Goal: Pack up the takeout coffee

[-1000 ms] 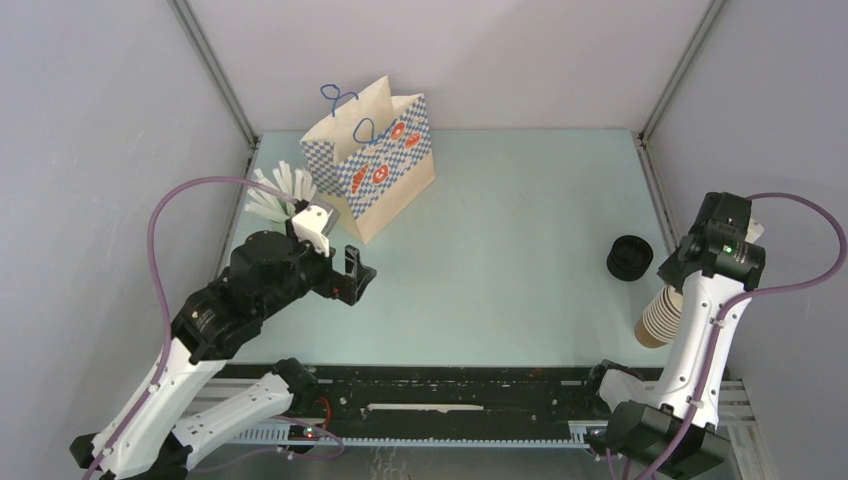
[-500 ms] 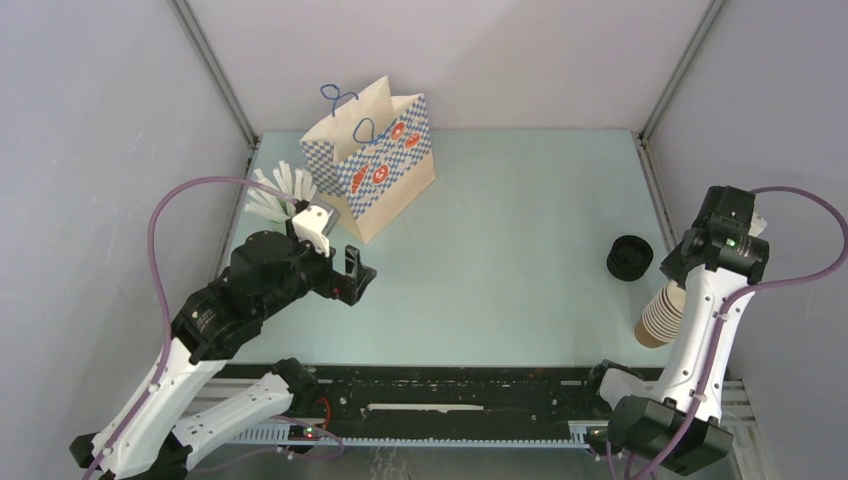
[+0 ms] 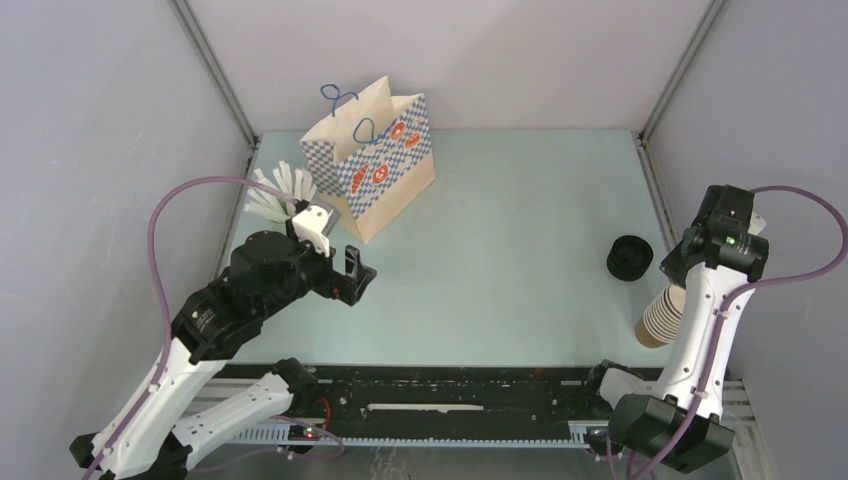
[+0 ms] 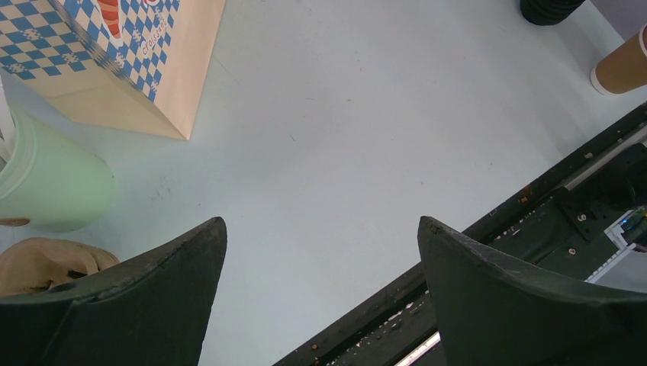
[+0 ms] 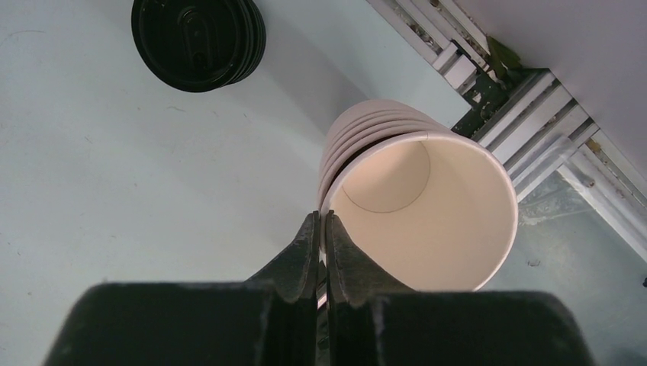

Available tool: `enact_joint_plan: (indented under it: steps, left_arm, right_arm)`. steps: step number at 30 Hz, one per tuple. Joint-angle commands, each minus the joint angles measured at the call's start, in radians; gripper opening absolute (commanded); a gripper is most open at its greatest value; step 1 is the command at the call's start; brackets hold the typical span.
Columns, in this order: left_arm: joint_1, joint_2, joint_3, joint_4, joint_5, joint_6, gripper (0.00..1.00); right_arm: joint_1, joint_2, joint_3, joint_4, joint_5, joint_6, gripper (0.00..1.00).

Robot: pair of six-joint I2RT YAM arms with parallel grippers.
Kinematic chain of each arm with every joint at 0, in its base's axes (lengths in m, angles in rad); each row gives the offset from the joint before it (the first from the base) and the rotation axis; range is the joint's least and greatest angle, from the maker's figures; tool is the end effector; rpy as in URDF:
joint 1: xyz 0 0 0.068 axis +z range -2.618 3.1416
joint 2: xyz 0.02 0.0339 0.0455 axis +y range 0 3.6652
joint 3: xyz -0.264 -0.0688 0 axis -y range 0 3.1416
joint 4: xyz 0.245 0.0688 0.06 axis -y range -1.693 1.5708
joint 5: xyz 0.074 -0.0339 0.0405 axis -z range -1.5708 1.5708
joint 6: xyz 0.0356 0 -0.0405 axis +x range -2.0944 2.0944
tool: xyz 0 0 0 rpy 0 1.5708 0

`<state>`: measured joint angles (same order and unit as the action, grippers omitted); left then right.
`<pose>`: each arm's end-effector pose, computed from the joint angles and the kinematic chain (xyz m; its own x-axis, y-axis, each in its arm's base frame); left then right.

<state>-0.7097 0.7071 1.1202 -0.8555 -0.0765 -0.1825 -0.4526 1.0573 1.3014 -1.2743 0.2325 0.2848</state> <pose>0.0917 -0.0752 0.3914 -0.4278 0.1289 -0.8947 0.5285 0.8387 -0.1318 0.1488 -0.0815 0.3677 -0.5905 0.5912 -0.5494 0.7274 0.6848 -0.0450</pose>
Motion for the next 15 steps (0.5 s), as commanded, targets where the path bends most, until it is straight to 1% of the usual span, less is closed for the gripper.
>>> enact_joint_plan:
  steps: [1, 8, 11, 15]
  left_arm:
    - [-0.008, 0.008, -0.013, 0.019, -0.011, 0.02, 1.0]
    - [-0.007, 0.009, -0.014, 0.02, -0.004, 0.017, 1.0]
    - [-0.008, 0.008, -0.015, 0.022, -0.002, 0.017, 1.0]
    - [-0.008, 0.01, -0.015, 0.022, -0.002, 0.016, 1.0]
  right_arm:
    - [0.005, -0.025, 0.032, -0.019, 0.045, -0.012, 0.07]
    - [0.014, -0.015, 0.072, -0.05, 0.06, -0.007, 0.0]
    - [0.028, 0.006, 0.105, -0.059, 0.08, -0.016, 0.0]
    - [0.079, 0.042, 0.153, -0.084, 0.137, -0.028, 0.0]
